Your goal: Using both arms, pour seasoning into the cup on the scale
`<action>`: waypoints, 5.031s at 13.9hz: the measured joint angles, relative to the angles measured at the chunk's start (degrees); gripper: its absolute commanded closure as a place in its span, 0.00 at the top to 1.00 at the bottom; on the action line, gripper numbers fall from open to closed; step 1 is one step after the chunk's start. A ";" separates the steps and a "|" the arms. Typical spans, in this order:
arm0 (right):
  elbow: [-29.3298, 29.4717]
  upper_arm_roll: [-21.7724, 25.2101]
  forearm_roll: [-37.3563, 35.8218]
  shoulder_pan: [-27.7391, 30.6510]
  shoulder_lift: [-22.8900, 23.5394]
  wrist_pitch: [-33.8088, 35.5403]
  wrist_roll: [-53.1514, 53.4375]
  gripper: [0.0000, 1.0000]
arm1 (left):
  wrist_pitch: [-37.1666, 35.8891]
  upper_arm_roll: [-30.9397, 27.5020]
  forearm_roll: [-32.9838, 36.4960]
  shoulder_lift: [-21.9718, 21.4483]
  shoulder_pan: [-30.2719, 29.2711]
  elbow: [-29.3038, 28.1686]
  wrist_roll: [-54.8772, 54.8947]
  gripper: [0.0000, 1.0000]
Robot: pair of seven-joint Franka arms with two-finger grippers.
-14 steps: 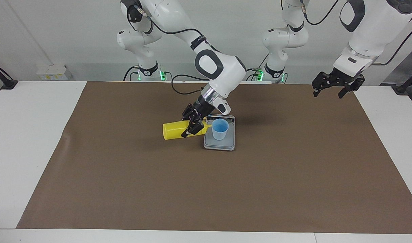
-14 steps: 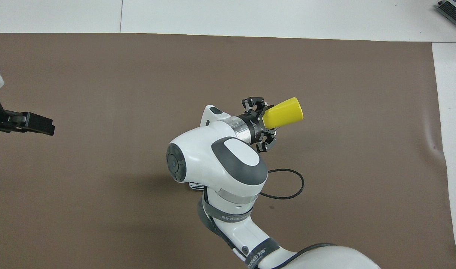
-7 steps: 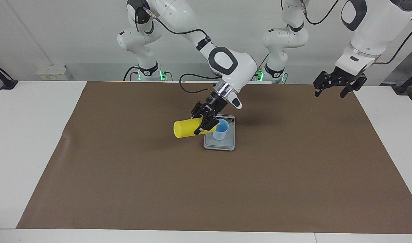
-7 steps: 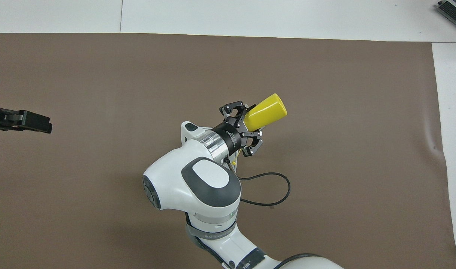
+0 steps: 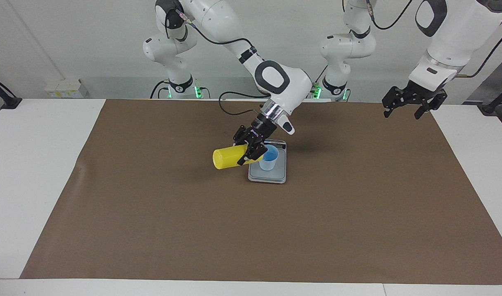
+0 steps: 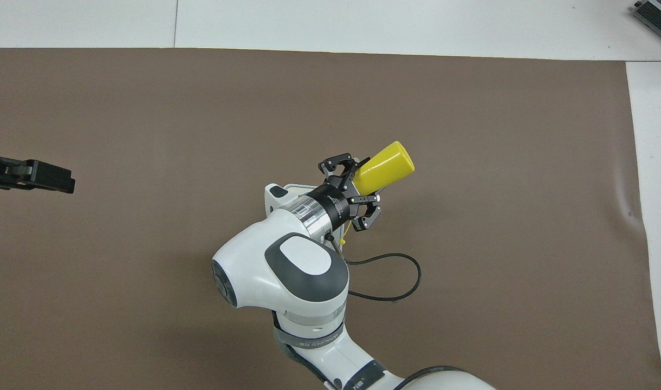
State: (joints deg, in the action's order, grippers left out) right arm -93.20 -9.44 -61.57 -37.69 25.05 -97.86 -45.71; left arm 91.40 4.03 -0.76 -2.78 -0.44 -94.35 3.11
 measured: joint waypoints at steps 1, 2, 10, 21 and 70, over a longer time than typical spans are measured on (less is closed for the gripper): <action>-0.08 0.00 -0.02 0.00 0.00 0.00 0.00 0.00 | -0.02 -0.06 0.00 -0.03 0.00 0.16 0.00 1.00; -0.19 0.00 -0.04 0.00 0.00 -0.01 0.00 0.00 | -0.06 -0.07 0.00 -0.08 0.00 0.46 0.00 1.00; -0.26 0.00 -0.19 0.12 -0.40 -1.29 0.12 0.00 | -0.11 -0.24 0.00 -0.22 -0.01 1.02 -0.01 1.00; -0.35 0.01 22.22 9.52 -7.98 -6.89 0.30 0.00 | -0.11 -0.15 0.00 -0.22 0.00 1.02 -0.01 1.00; -33.16 0.31 117.11 63.09 -15.84 -22.89 -74.25 1.00 | -0.01 -0.02 0.00 -0.22 0.11 0.60 -0.01 1.00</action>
State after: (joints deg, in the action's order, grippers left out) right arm -126.35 -9.13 55.55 25.41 9.21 -120.75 -119.96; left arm 91.38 4.01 -0.76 -3.00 -0.33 -93.75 3.10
